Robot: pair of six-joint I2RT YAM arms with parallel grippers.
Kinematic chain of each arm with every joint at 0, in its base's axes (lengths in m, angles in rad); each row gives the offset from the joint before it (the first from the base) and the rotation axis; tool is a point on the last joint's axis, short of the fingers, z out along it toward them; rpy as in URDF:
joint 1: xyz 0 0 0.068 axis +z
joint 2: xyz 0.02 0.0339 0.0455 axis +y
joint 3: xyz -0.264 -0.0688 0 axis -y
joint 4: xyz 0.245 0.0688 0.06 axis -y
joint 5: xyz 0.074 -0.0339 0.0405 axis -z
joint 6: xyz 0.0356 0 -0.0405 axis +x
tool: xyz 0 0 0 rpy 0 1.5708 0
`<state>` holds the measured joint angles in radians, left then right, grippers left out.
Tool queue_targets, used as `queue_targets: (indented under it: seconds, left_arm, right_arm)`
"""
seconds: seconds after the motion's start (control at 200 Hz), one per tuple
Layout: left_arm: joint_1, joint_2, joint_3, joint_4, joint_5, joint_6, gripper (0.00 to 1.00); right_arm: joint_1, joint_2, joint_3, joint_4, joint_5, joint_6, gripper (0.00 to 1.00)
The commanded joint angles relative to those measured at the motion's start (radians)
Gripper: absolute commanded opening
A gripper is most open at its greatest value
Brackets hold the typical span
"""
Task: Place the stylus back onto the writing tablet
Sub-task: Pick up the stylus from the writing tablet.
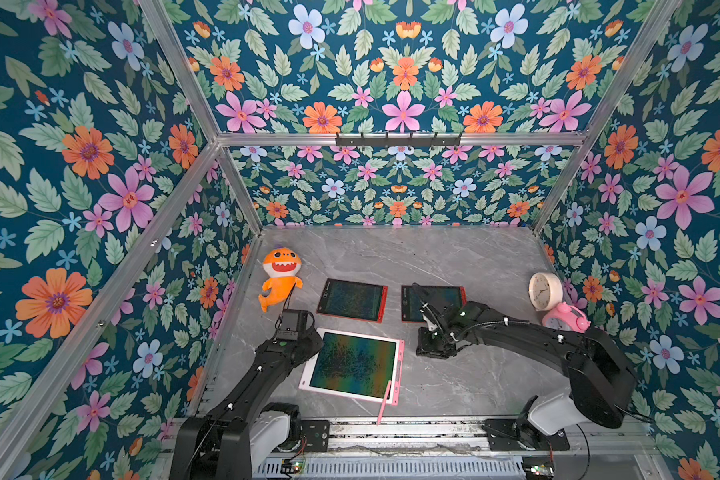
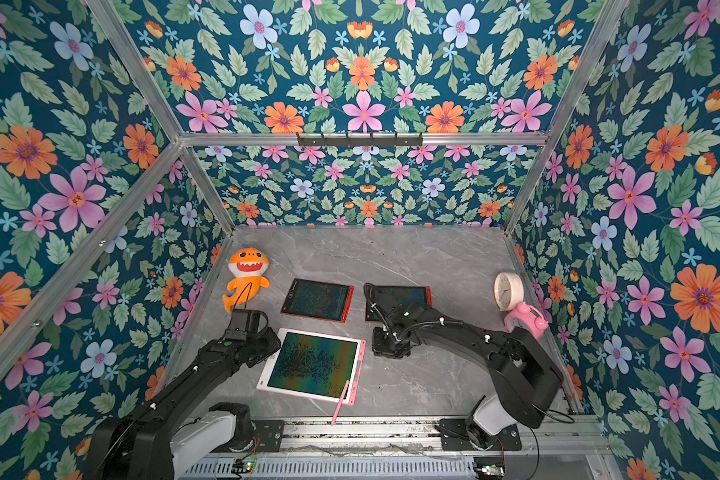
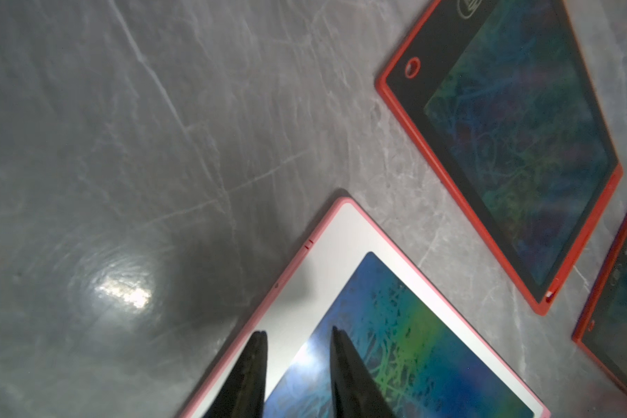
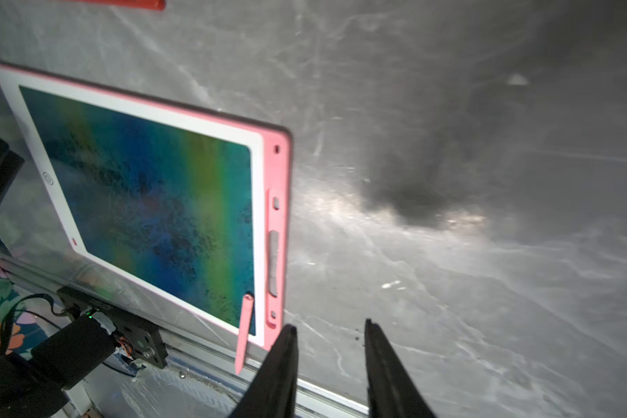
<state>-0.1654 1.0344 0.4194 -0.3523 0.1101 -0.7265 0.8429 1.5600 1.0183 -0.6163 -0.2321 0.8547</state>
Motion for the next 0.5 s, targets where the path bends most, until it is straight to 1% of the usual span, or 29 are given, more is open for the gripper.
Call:
queue_targets:
  seconds: [0.0,0.04,0.055,0.11,0.245,0.34,0.495]
  left_arm:
    - [0.000,-0.009,-0.008,0.006,0.004,-0.012,0.34]
    - [0.000,-0.014,-0.011,0.007,0.003,-0.012,0.34]
    - [0.001,-0.016,-0.011,0.006,0.003,-0.013,0.33]
    - [0.000,-0.023,-0.014,0.003,0.003,-0.011,0.33]
    - [0.001,-0.045,-0.026,0.009,0.003,-0.016,0.33]
    - [0.000,-0.051,-0.037,0.023,0.003,-0.019,0.33]
    - [0.001,-0.021,-0.047,0.057,0.014,-0.009,0.33]
  right_arm:
    - [0.065,0.071,0.058,0.034,-0.026,0.075,0.35]
    - [0.089,0.089,0.083,0.040,-0.033,0.089,0.36]
    - [0.098,0.122,0.094,0.037,-0.032,0.093,0.36]
    - [0.132,0.155,0.137,0.003,-0.012,0.104,0.38]
    - [0.208,0.210,0.219,-0.091,0.037,0.124,0.45]
    - [0.244,0.214,0.203,-0.071,0.027,0.165,0.48]
    - [0.280,0.214,0.141,0.024,-0.042,0.211,0.48]
